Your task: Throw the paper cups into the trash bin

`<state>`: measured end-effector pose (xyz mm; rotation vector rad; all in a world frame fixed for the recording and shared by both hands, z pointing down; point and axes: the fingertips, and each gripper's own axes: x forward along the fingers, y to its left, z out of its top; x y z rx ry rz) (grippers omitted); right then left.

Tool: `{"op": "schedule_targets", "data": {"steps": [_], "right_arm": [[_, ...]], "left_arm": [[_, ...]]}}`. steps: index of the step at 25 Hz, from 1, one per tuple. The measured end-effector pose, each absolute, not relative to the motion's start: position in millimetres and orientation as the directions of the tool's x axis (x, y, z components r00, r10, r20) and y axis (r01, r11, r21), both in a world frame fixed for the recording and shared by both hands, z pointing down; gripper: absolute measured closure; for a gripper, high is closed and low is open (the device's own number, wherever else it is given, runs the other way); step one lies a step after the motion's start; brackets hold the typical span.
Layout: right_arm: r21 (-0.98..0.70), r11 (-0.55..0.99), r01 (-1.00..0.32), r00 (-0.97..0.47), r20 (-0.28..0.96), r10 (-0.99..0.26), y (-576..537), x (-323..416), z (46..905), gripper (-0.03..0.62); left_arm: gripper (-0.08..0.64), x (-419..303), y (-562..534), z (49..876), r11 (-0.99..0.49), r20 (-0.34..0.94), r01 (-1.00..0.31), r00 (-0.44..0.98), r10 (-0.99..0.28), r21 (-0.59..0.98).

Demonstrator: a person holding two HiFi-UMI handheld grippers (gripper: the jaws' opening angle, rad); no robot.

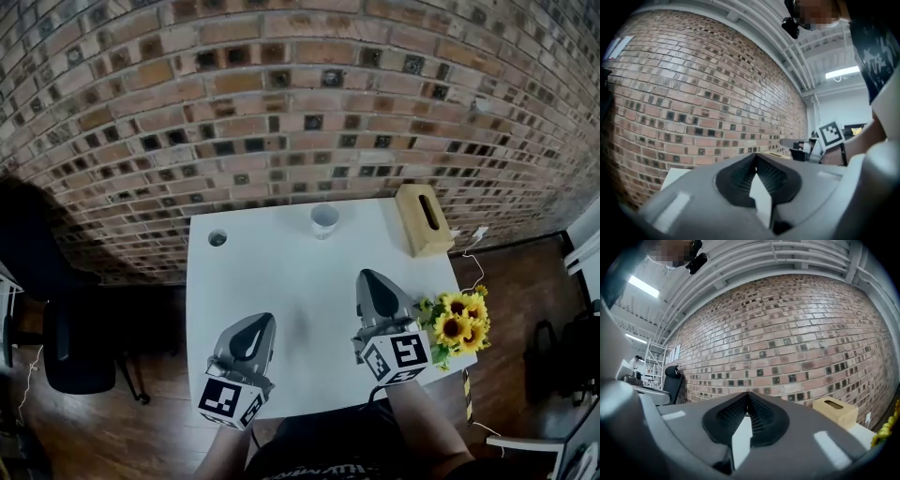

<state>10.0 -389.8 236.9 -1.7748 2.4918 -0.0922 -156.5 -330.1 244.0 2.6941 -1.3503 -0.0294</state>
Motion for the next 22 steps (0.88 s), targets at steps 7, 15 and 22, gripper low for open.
{"op": "schedule_targets", "data": {"steps": [7, 15, 22], "right_arm": [[-0.129, 0.366, -0.922, -0.371, 0.015, -0.929, -436.1, 14.0, 279.5, 0.583], [-0.124, 0.320, -0.939, -0.341, 0.237, -0.910, -507.4, 2.6, 371.9, 0.227], [-0.037, 0.358, -0.933, -0.347, 0.354, -0.868, -575.4, -27.9, 418.7, 0.147]], "left_arm": [[0.555, -150.1, -356.1, 245.1, -0.470, 0.074, -0.878, 0.476, -0.876, 0.084], [0.555, -148.9, -388.8, 249.0, -0.419, 0.080, -0.905, 0.424, -0.902, 0.072], [0.555, -154.0, -399.9, 252.4, -0.436, 0.089, -0.896, 0.443, -0.892, 0.085]]}}
